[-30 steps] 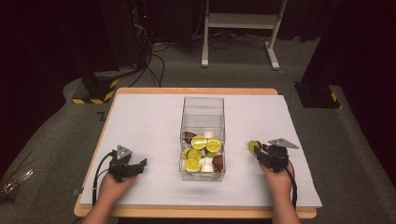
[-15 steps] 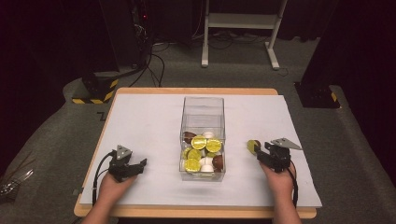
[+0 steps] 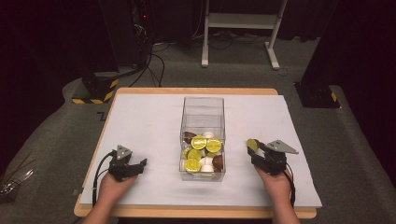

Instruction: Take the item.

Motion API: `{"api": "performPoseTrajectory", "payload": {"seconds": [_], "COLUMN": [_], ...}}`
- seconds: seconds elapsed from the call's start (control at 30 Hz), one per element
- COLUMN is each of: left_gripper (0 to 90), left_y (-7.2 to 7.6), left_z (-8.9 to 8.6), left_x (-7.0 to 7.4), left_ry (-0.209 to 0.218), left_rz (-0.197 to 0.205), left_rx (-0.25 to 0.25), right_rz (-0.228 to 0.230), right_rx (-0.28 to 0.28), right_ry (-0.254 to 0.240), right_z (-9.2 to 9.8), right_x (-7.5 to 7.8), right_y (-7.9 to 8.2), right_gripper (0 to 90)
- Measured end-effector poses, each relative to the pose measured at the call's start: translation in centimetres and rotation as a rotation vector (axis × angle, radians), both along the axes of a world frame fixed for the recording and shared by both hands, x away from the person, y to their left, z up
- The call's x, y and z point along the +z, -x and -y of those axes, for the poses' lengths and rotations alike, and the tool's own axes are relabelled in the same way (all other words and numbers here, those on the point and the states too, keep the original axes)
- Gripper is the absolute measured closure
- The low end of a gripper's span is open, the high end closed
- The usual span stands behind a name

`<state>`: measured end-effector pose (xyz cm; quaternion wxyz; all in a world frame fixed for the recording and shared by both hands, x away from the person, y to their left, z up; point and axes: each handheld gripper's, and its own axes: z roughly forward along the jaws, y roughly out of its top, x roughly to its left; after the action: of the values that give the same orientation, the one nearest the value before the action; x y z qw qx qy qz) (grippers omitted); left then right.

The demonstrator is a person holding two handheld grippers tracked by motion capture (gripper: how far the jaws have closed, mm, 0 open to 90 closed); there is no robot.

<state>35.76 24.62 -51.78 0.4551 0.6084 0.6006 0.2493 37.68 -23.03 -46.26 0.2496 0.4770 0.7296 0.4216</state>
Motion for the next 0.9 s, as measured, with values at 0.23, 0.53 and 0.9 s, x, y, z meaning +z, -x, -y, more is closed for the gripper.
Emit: {"api": "performPoseTrajectory", "payload": {"seconds": [0.23, 0.53, 0.9], "left_gripper": [34.0, 27.9, 23.2], "left_y": [0.3, 2.0, 3.9], "left_z": [0.3, 3.3, 6.0], "left_x": [0.1, 1.0, 2.2], "left_ry": [-0.003, -0.005, 0.088], "left_rz": [0.002, 0.053, 0.078], "left_rx": [-0.023, -0.131, -0.242], "right_rz": [0.001, 0.017, 0.011], "right_rx": [0.080, 0.107, 0.140], "right_ry": [0.016, 0.016, 0.009], "right_z": [-1.8, -2.4, -2.7], "right_x": [0.3, -0.5, -0.6], "right_y": [1.5, 2.9, 3.9], "right_gripper": [43.0, 40.5, 39.6]}}
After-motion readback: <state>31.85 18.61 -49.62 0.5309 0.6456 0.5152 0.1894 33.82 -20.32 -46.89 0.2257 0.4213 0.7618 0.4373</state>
